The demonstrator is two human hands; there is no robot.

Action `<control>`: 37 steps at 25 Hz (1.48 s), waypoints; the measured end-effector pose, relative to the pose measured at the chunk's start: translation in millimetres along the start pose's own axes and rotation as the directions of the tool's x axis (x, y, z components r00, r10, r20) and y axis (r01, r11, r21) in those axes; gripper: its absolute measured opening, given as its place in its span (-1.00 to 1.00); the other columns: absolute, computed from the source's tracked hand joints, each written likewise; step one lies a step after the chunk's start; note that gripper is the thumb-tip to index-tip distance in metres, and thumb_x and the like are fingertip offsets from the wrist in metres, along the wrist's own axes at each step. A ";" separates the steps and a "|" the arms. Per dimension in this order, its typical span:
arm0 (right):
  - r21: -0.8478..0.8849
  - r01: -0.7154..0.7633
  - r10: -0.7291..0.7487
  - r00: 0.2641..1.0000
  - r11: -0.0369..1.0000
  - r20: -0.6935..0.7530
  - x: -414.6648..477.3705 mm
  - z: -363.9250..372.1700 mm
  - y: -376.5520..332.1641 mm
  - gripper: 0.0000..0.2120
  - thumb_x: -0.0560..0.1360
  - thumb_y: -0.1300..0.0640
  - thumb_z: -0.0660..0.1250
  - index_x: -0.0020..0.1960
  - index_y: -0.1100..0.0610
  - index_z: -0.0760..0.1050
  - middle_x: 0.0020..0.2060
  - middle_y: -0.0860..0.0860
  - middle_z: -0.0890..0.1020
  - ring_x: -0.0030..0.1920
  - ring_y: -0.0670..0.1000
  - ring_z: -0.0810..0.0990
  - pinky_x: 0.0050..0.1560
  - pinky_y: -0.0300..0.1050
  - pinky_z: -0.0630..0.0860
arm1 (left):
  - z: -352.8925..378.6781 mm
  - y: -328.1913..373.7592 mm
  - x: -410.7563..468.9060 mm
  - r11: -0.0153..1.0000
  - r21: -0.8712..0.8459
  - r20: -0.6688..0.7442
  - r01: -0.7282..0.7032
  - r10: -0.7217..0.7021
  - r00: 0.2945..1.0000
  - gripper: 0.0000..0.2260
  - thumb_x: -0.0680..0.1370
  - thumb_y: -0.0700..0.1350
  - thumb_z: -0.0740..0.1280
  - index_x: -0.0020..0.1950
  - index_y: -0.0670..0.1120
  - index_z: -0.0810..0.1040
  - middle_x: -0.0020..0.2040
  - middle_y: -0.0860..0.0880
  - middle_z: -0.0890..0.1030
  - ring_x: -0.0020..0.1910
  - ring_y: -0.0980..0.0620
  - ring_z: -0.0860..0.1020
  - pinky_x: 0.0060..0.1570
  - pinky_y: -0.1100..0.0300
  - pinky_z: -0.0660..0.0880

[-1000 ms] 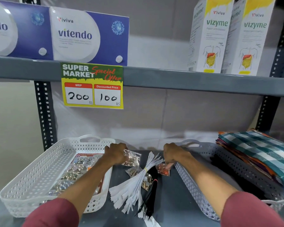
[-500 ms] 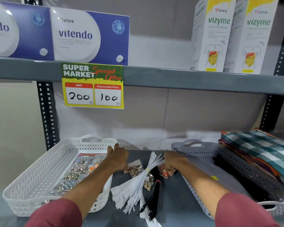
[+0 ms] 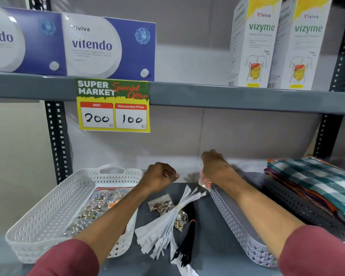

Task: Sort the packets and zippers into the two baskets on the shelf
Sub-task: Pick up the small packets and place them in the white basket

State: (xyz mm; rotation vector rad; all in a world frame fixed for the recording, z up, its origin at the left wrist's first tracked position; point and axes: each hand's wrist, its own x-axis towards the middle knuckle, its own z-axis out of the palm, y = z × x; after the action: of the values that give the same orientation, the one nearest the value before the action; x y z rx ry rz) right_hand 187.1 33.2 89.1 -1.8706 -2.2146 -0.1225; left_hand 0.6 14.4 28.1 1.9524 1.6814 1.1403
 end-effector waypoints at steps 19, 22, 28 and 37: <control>0.584 0.119 -0.139 0.990 0.803 -0.011 -5.0 16.3 -23.1 -0.83 0.51 0.07 0.45 0.05 0.13 0.62 -0.04 0.11 0.71 -0.43 -0.10 0.67 -0.25 -0.26 0.60 | -28.5 -29.3 5.4 0.972 0.193 -0.057 0.135 -0.127 0.990 -0.66 0.50 0.08 0.42 0.02 -0.19 0.73 0.03 -0.18 0.74 0.08 -0.13 0.67 0.10 0.08 0.55; 0.588 0.118 -0.138 0.990 0.800 -0.011 -7.2 19.4 -14.2 -0.87 0.50 0.02 0.45 -0.07 0.09 0.60 -0.29 0.12 0.75 -0.33 -0.01 0.74 -0.11 -0.13 0.68 | -24.5 -41.1 7.2 0.911 0.381 0.014 0.160 -0.179 0.984 -0.58 0.54 0.18 0.32 0.03 -0.15 0.73 0.07 -0.15 0.73 0.15 -0.14 0.64 0.23 -0.01 0.53; 0.513 0.060 -0.118 0.990 0.856 0.083 -14.3 33.8 3.4 -0.73 0.52 0.06 0.42 -0.20 0.26 0.66 -0.31 0.15 0.75 -0.30 0.04 0.76 -0.21 -0.20 0.68 | -6.7 -56.8 8.0 0.687 0.719 0.007 0.109 -0.164 0.986 -0.68 0.53 0.04 0.32 0.21 -0.08 0.58 0.22 -0.11 0.61 0.34 -0.14 0.40 0.32 -0.02 0.29; 0.269 -0.127 0.004 0.910 0.955 0.415 -47.2 79.2 -4.4 -0.43 0.40 0.17 0.56 0.32 0.28 0.43 0.16 0.23 0.64 -0.36 0.11 0.71 -0.44 -0.20 0.61 | 30.1 -2.9 -35.1 0.895 0.432 0.286 -0.112 -0.019 0.958 -0.53 0.38 0.25 0.45 -0.19 -0.19 0.66 -0.20 -0.14 0.71 -0.21 -0.10 0.68 -0.16 0.04 0.62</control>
State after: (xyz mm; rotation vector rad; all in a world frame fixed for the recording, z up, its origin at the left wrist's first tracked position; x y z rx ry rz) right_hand 179.9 4.3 1.8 -1.9323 -2.2557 0.6341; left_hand 21.2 -10.2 -5.3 2.3007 1.8568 0.4695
